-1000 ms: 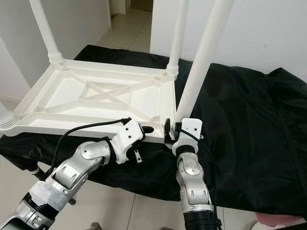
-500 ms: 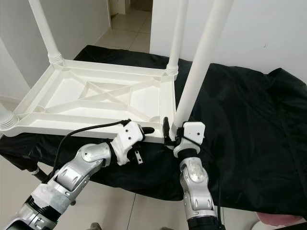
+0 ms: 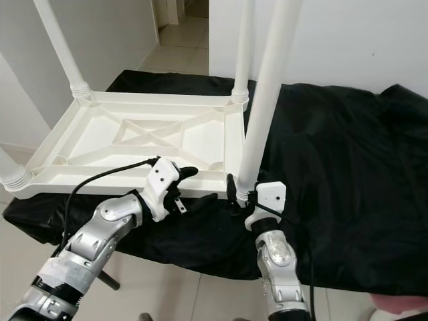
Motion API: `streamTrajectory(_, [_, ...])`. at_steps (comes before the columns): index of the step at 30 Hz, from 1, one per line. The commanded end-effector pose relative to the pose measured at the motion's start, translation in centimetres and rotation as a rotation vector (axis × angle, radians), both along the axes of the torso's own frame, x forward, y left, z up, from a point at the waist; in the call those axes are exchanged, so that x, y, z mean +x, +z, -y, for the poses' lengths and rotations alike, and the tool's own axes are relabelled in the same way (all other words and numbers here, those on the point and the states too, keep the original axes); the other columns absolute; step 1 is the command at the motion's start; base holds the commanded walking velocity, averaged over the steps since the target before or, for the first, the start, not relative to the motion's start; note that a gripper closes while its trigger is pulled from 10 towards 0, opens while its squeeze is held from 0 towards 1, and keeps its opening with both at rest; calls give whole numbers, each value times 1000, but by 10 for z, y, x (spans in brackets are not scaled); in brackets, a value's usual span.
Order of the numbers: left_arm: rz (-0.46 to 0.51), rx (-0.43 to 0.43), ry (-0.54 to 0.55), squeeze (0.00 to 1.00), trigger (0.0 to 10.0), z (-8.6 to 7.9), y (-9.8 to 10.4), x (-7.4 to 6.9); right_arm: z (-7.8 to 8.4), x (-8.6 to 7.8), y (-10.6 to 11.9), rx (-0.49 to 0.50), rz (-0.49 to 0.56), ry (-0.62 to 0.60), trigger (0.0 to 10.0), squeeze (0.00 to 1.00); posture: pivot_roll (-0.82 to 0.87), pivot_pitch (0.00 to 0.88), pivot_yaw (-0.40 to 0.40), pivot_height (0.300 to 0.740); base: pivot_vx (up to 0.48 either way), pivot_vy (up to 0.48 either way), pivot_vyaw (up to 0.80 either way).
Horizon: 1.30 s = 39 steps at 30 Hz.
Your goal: Building children table
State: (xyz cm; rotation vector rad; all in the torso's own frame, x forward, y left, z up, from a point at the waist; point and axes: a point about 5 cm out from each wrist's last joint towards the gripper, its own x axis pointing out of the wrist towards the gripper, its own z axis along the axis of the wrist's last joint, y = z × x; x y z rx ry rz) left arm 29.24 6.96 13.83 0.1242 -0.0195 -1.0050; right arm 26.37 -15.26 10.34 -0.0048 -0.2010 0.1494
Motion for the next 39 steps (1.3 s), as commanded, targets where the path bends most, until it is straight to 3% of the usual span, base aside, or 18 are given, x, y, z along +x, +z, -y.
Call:
streamTrajectory(1, [7, -8, 188, 0, 10000, -12, -1, 13, 1, 1, -2, -8, 11, 4, 10000, 0, -112, 0, 120, 740, 0, 0, 0])
streamTrajectory(2, [-1, -32, 263, 0, 10000, -19, -1, 20, 2, 2, -2, 0, 20, -2, 10000, 0, -110, 0, 123, 740, 0, 0, 0])
streamTrajectory(3, [-1, -32, 263, 0, 10000, -19, -1, 20, 2, 2, -2, 0, 20, -2, 10000, 0, -110, 0, 123, 740, 0, 0, 0])
streamTrajectory(7, [-46, -89, 426, 0, 10000, -33, -5, 32, 1, 2, -4, 28, 29, 2, 10000, 0, -100, 0, 124, 740, 0, 0, 0])
streamTrajectory(14, [-80, -151, 503, 0, 10000, -40, -8, 38, -2, 3, -7, 39, 29, 23, 10000, 0, -93, 0, 110, 740, 0, 0, 0])
streamTrajectory(19, [-93, -257, 593, 0, 10000, -47, -8, 47, -6, 6, -8, 51, 36, 36, 10000, 0, -81, 0, 74, 740, 0, 0, 0])
streamTrajectory(26, [-17, -231, 629, 0, 10000, -49, -8, 49, -2, 8, -7, 48, 38, 39, 10000, 0, -53, 0, 4, 740, 0, 0, 0])
streamTrajectory(31, [-12, -242, 639, 0, 10000, -48, -8, 48, 2, 10, -5, 42, 42, 39, 10000, 0, -40, 0, -39, 740, 0, 0, 0])
streamTrajectory(35, [-1, -278, 711, 0, 10000, -51, -6, 50, 5, 14, -3, 34, 40, 51, 10000, 0, -23, 0, -76, 740, 0, 0, 0])
streamTrajectory(39, [25, -261, 719, 0, 10000, -49, -5, 51, 7, 19, -2, 18, 37, 77, 10000, 0, -13, 0, -91, 740, 0, 0, 0])
